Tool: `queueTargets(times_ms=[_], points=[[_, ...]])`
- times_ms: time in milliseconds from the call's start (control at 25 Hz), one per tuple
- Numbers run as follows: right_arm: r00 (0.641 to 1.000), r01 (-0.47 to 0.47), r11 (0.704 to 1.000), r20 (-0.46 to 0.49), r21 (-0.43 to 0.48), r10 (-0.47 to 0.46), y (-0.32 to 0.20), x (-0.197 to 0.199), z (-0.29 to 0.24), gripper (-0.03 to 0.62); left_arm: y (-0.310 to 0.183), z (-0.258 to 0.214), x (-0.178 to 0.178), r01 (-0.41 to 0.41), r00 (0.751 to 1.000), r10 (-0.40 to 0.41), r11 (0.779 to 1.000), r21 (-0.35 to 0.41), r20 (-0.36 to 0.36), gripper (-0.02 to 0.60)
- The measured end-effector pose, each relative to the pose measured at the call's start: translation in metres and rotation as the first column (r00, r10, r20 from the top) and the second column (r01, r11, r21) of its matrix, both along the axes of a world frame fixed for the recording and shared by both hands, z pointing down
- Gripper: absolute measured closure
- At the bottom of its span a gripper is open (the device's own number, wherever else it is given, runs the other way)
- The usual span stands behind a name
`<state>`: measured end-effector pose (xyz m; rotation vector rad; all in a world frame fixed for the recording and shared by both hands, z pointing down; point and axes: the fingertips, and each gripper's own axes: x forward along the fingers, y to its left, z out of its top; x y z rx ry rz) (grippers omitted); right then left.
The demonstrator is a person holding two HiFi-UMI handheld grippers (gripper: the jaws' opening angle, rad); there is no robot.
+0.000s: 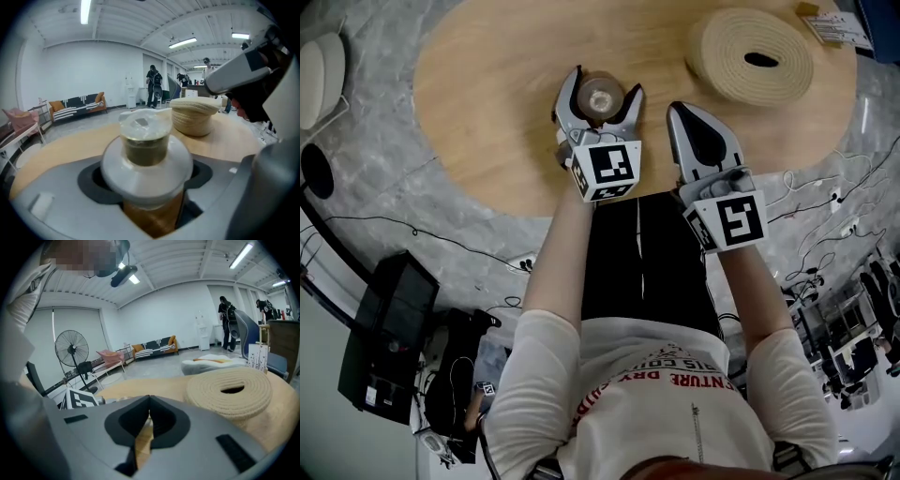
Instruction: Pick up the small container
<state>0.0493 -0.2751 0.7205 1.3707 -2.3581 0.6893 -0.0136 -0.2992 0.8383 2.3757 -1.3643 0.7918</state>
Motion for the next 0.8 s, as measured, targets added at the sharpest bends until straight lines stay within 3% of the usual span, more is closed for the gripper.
queueTargets(times_ms=[40,320,560,800], points=[[1.000,0.003,1.000,-0.001,-0.002,-0.003,-0.001,0.002,0.001,0.599,-0.002,0.000,-0.002,0.017,1.000,-0.017,1.000,0.003,0.007,0.239],[0.999,0.034,0.999,-0.005,-0.014,-0.034,-0.003,0.006,0.005,0.599,-0.003,-0.001,-0.007,0.023,1.000,-0.023,1.000,0.003,0.005,0.242],[0.997,0.075,0.997,-0.011,-0.007,-0.075,-0.005,0.007,-0.009,0.599,0.001,-0.007,-0.013,0.032,0.997,-0.037,0.996,-0.081,-0.063,0.242],[0.994,0.112,0.994,-0.006,0.003,-0.112,-0.009,0.006,-0.046,0.599,0.001,-0.064,-0.027,0.043,0.997,-0.047,0.997,-0.068,-0.060,0.242]])
